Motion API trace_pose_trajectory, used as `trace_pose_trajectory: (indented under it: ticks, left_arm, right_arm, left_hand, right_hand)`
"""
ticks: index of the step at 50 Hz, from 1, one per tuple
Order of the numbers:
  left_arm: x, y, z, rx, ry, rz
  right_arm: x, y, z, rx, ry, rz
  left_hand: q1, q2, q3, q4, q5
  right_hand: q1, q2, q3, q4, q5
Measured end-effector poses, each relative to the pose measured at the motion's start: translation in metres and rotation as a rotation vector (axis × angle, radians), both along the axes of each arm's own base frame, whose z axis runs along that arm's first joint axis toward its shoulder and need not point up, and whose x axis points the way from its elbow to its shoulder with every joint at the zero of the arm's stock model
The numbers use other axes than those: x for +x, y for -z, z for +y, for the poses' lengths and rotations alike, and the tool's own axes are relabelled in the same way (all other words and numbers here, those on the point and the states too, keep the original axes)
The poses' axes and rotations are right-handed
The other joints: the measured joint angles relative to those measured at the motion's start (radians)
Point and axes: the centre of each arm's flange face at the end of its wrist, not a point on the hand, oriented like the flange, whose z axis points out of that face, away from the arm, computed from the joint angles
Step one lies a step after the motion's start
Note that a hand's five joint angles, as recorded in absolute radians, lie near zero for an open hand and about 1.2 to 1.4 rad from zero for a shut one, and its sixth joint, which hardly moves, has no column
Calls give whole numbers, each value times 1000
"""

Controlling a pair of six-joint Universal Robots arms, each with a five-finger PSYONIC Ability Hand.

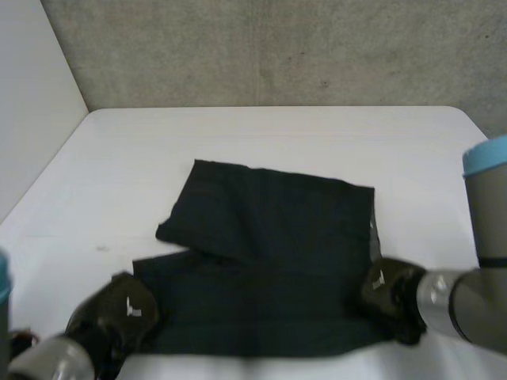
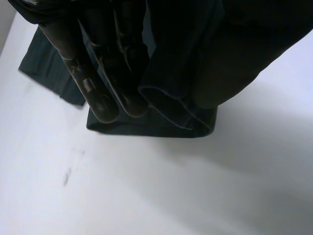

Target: Fold the shorts.

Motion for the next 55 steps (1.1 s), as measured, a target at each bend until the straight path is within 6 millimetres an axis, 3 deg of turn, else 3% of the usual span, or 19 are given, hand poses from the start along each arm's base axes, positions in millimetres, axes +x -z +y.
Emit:
trace_pose_trajectory:
  ticks: [2, 6, 13, 14, 18, 23, 31, 32, 34, 35, 36, 37, 38, 39, 40, 43, 47, 50, 55]
  left_arm:
    - [5, -2, 20, -8, 97, -35]
    - [0, -7, 16, -75, 154, -26]
    - [-36, -25, -64, -329, 78, 96]
    - [-44, -27, -81, -372, 53, 127]
    - [-66, -24, -132, -492, -22, 224]
    - [-92, -5, -187, -603, -97, 304]
    - [-124, 42, -236, -645, -125, 328]
    - [-125, 45, -238, -645, -125, 329]
    - [-129, 55, -243, -643, -122, 331]
    - [-132, 60, -244, -643, -117, 334]
    - [-132, 61, -245, -643, -116, 336]
    - [-135, 64, -246, -649, -108, 345]
    - [-137, 65, -246, -653, -103, 352]
    - [-137, 65, -246, -653, -103, 352]
    - [-142, 64, -245, -673, -89, 373]
    - [-146, 59, -241, -696, -76, 398]
    - [-146, 37, -232, -734, -69, 438]
    - [-140, 12, -218, -747, -72, 480]
    - [-124, -21, -189, -705, -95, 571]
  right_arm:
    - [-8, -1, 17, 37, -56, 55]
    - [-11, -4, 20, 26, -67, 49]
    - [7, -14, -24, -133, 52, -106]
    - [14, -15, -42, -185, 95, -157]
    - [26, -13, -78, -295, 170, -222]
    - [38, -2, -119, -434, 231, -256]
    - [57, 25, -172, -643, 251, -314]
    - [58, 27, -175, -655, 250, -318]
    - [61, 35, -184, -690, 248, -330]
    - [62, 39, -187, -700, 248, -333]
    - [63, 41, -188, -704, 249, -334]
    - [63, 44, -190, -709, 251, -335]
    - [63, 47, -191, -714, 255, -336]
    - [63, 47, -191, -714, 255, -336]
    - [61, 49, -193, -718, 276, -341]
    - [58, 43, -192, -717, 306, -363]
    - [50, 11, -184, -714, 369, -466]
    - [41, -26, -169, -700, 415, -586]
    - [28, -48, -138, -597, 422, -663]
  left_hand:
    - [0, 0, 0, 0, 0]
    - [0, 0, 0, 0, 0]
    - [0, 0, 0, 0, 0]
    - [0, 0, 0, 0, 0]
    - [0, 0, 0, 0, 0]
    - [0, 0, 0, 0, 0]
    - [0, 0, 0, 0, 0]
    - [0, 0, 0, 0, 0]
    - [-209, -208, -186, -188, -181]
    - [-480, -420, -415, -421, -412]
    - [-504, -464, -437, -443, -434]
    - [-806, -715, -704, -719, -705]
    - [-840, -774, -763, -760, -740]
    - [-840, -774, -763, -760, -740]
    - [-959, -981, -973, -993, -912]
    - [-959, -994, -981, -1002, -913]
    - [-959, -995, -981, -1002, -913]
    - [-959, -995, -981, -1002, -913]
    - [-959, -995, -981, -1002, -913]
  right_hand:
    - [0, 0, 0, 0, 0]
    - [0, 0, 0, 0, 0]
    - [0, 0, 0, 0, 0]
    - [0, 0, 0, 0, 6]
    - [0, 0, 0, 0, 12]
    - [0, 0, 0, 0, 12]
    - [0, 0, 0, 1, 12]
    - [0, 0, 0, 1, 12]
    - [-252, -263, -262, -241, -217]
    - [-436, -435, -428, -427, -394]
    - [-456, -477, -449, -448, -414]
    - [-456, -477, -449, -448, -414]
    - [-675, -741, -711, -709, -671]
    - [-675, -741, -711, -709, -671]
    - [-777, -954, -953, -950, -895]
    - [-777, -956, -957, -951, -898]
    - [-777, -956, -957, -951, -898]
    - [-777, -956, -957, -951, -898]
    - [-777, -956, -957, -951, -898]
